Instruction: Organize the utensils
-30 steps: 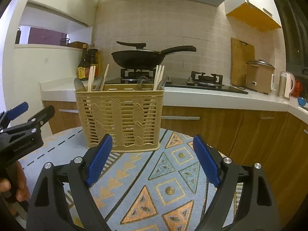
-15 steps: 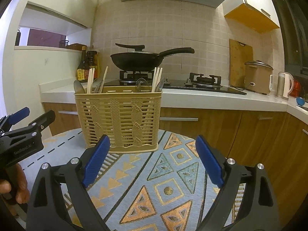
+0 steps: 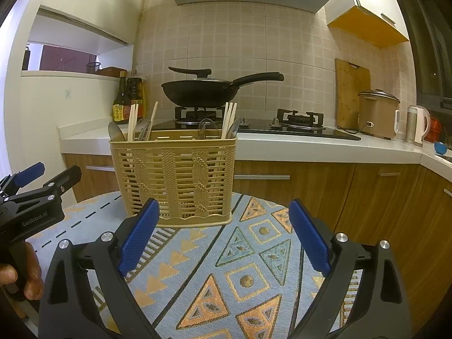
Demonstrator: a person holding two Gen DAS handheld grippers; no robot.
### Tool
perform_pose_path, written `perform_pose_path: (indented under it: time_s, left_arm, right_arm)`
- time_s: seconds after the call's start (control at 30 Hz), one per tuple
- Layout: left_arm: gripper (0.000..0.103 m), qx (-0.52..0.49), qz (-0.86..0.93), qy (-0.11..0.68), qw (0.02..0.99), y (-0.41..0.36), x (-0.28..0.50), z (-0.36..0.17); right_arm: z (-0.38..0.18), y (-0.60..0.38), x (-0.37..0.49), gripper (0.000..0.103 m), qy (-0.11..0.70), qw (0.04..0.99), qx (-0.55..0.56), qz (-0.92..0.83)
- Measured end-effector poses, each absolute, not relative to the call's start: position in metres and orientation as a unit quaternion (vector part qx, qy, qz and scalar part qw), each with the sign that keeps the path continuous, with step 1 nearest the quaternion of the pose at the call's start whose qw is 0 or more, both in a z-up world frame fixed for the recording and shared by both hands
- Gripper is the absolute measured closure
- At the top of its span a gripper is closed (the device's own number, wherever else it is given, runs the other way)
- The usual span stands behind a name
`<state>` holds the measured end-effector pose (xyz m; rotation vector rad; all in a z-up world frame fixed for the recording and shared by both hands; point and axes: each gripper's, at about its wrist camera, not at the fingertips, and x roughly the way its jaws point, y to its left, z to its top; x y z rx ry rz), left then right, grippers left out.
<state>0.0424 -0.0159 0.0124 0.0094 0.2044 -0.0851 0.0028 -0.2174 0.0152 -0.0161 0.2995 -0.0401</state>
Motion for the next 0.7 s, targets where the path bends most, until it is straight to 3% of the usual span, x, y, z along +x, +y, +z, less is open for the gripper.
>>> perform_pose_path:
  time_s: [0.7]
  left_arm:
    - [0.008,0.004,-0.039,0.1,0.994,-0.0153,0.0401,0.0127]
  right_arm:
    - [0.0177,-0.218,0.0011,0.014,0.144,0.989,-0.006,-0.022]
